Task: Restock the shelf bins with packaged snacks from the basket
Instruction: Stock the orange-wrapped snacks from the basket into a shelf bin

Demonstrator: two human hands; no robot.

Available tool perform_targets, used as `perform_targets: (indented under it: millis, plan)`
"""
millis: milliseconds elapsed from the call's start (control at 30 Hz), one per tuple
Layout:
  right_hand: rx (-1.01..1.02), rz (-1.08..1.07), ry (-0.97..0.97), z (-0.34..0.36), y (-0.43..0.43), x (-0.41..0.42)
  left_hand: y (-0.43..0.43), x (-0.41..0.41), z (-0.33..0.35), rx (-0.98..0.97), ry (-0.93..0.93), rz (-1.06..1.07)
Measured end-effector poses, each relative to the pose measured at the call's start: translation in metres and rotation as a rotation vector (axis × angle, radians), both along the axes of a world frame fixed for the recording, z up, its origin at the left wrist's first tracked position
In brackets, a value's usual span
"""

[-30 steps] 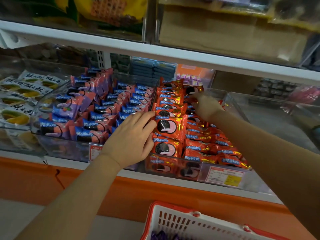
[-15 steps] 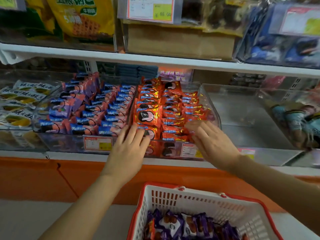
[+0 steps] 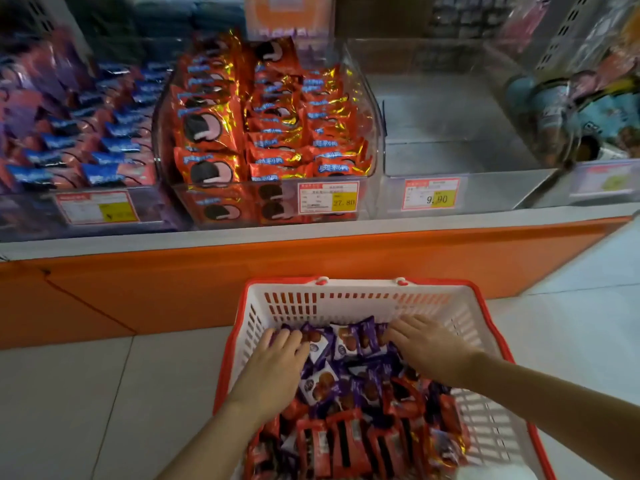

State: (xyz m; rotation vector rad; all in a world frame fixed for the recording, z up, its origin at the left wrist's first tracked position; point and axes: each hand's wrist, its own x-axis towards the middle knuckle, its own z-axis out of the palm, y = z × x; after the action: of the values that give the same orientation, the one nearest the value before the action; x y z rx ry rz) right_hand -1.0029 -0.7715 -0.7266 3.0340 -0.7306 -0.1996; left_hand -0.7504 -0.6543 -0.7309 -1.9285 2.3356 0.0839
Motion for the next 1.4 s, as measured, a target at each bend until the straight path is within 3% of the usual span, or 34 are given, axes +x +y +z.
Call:
perform_targets:
  millis: [67, 300, 600, 833, 1000, 1133, 1267, 1400]
  plan:
    - [0.073, -0.053, 0.084, -0.028, 0.008, -0.016, 0.005, -0.01, -0.017, 0.143, -0.001, -0.017]
    - [0.317, -0.24, 0.303, -0.077, 0.024, -0.049, 0.02, -0.038, -0.078, 0.338, 0.171, -0.143]
    - [0.34, -0.378, 0.403, -0.097, 0.015, -0.053, 0.013, -0.067, -0.103, 0.493, 0.227, -0.288]
    - [0.26, -0.422, 0.38, -0.097, 0.008, -0.044, 0.004, -0.076, -0.1, 0.597, 0.185, -0.246]
    - [0.344, -0.534, 0.257, -0.085, 0.01, -0.042, 0.001, -0.08, -0.087, 0.648, 0.213, -0.247]
    - [0.493, -0.677, 0.072, -0.062, 0.017, -0.038, -0.002, -0.069, -0.076, 0.499, 0.28, -0.194]
    - [0.731, -0.854, -0.176, -0.038, 0.029, -0.024, -0.007, -0.051, -0.059, 0.151, 0.456, 0.028]
    - [0.878, -0.973, -0.327, -0.019, 0.039, -0.004, -0.005, -0.046, -0.034, -0.027, 0.524, 0.195]
